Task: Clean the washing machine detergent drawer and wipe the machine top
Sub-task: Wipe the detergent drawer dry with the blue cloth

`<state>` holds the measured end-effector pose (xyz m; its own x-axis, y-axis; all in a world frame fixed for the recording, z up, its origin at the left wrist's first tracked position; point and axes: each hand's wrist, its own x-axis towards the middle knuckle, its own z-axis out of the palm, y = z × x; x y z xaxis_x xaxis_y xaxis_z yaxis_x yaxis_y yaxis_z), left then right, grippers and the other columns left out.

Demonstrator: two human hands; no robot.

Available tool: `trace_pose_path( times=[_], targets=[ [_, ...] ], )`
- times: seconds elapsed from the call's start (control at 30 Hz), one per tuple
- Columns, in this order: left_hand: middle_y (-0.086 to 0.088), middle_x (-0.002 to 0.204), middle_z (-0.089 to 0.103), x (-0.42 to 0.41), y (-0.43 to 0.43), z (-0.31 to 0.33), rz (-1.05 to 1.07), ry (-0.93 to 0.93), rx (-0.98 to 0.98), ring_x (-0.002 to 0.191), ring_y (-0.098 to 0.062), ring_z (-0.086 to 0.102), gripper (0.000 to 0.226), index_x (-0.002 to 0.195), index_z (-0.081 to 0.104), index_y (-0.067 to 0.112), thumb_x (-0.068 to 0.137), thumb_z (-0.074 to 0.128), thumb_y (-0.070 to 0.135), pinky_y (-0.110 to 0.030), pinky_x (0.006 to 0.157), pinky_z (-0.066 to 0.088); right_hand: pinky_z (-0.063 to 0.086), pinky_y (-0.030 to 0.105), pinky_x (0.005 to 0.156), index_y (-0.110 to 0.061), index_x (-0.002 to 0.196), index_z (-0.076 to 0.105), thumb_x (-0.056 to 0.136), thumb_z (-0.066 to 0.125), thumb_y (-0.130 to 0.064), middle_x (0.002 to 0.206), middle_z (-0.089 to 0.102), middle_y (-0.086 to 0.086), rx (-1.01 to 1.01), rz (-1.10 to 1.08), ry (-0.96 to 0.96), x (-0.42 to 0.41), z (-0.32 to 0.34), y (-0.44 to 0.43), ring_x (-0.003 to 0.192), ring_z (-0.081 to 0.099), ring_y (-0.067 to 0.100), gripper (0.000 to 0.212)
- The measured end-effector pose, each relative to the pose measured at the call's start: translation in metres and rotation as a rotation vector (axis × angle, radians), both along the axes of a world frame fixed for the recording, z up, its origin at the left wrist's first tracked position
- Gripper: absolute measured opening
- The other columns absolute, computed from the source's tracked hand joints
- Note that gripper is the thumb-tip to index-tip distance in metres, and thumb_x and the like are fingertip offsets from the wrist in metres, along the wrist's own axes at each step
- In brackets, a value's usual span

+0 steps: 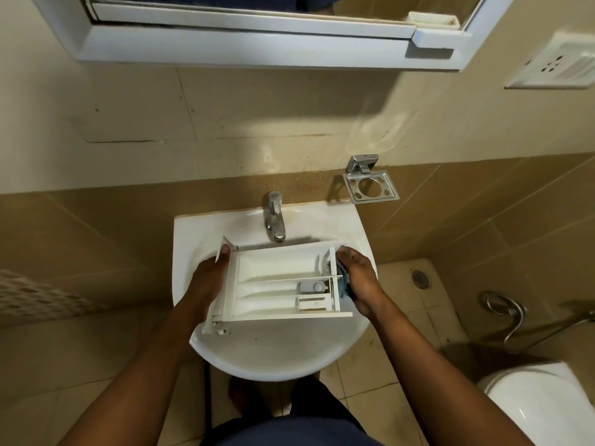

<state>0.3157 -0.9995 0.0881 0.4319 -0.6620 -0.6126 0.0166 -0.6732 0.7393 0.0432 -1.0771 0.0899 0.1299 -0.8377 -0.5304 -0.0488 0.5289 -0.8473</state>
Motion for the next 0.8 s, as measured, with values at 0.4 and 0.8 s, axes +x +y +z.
trace_pose_path(
  times=[0.4,0.8],
  targets=[
    [0.001,0.102,0.064,-0.003,0.005,0.002,-0.071,-0.14,-0.051,0.089,-0.017,0.054,0.062,0.133,0.059,0.016,0.103,0.03,0.061,-0.033,0.087,0.038,0.052,0.037,0.068,-0.017,0.106,0.076,0.101,0.063,-0.023,0.091,0.077,0.01,-0.061,0.172,0.122,-0.022,-0.024,0.011,0.076,0.068,0.028,0.015],
    [0.003,0.087,0.057,-0.003,0.001,-0.004,-0.052,-0.167,-0.017,0.078,-0.015,0.053,0.059,0.117,0.061,0.02,0.101,0.027,0.066,-0.034,0.079,0.041,0.062,0.038,0.077,-0.005,0.12,0.069,0.102,0.052,-0.002,0.105,0.075,0.016,0.196,-0.002,-0.356,-0.015,-0.024,-0.001,0.081,0.075,0.023,0.025]
  ],
)
